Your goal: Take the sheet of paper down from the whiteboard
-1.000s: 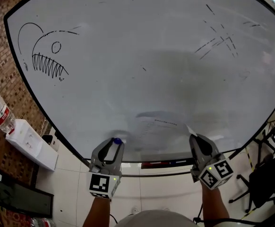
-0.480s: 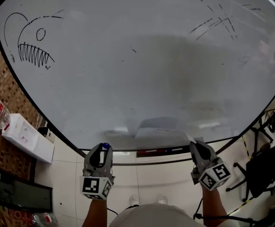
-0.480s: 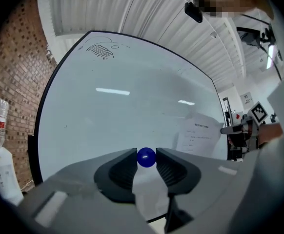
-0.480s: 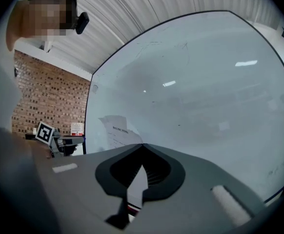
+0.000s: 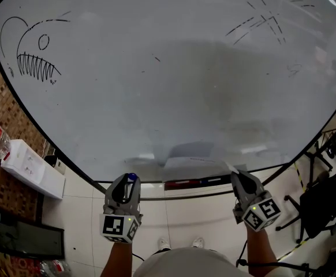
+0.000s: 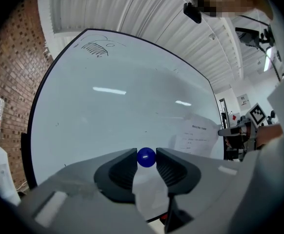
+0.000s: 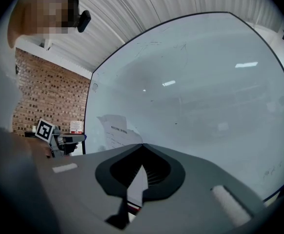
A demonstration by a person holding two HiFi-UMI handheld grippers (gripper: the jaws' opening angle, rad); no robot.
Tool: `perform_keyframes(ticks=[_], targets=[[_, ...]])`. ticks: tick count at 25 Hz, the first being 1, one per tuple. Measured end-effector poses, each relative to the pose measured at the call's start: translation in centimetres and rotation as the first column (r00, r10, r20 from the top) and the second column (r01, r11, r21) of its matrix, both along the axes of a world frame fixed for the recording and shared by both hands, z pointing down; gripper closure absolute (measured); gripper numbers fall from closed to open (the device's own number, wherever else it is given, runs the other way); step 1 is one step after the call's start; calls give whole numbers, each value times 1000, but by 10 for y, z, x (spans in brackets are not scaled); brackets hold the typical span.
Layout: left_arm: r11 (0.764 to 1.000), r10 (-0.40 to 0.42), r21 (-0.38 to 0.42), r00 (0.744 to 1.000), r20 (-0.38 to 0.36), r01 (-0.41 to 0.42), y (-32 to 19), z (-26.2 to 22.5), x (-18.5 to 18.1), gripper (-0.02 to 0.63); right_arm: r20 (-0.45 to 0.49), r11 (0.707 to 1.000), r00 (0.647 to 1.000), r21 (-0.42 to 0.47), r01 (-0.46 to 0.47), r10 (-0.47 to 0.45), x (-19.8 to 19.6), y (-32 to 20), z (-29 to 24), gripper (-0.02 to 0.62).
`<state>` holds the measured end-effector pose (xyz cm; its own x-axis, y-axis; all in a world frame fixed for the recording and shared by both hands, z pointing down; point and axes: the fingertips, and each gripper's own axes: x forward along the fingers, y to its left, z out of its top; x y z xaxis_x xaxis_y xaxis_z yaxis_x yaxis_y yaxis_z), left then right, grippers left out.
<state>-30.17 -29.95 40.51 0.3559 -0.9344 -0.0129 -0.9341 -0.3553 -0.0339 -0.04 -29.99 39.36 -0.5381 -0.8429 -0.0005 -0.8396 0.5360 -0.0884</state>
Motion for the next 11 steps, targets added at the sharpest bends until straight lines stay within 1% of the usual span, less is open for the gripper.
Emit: perform_keyframes(ticks=[11], targets=[[1000,-1,-8,1000,4,1,-4,3,-1,474,-5,1000,1000,-10,7,-7,-6,-7,7,588]])
